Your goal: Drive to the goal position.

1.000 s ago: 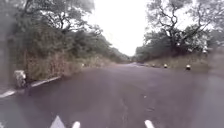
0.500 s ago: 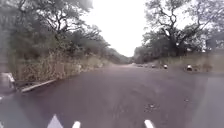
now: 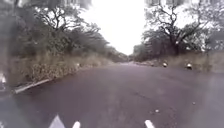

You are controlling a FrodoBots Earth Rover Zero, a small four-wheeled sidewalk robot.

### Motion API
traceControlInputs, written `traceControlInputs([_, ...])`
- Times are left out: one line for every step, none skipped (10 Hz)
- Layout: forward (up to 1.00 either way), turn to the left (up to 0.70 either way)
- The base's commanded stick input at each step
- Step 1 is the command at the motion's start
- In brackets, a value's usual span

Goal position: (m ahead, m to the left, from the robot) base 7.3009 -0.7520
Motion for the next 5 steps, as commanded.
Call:
traceControlInputs([0.7,0.3])
traceControlInputs([0.7,0.17])
traceControlInputs([0.7,0.03])
traceControlInputs([0.7,0.0])
traceControlInputs([0.7,0.0])
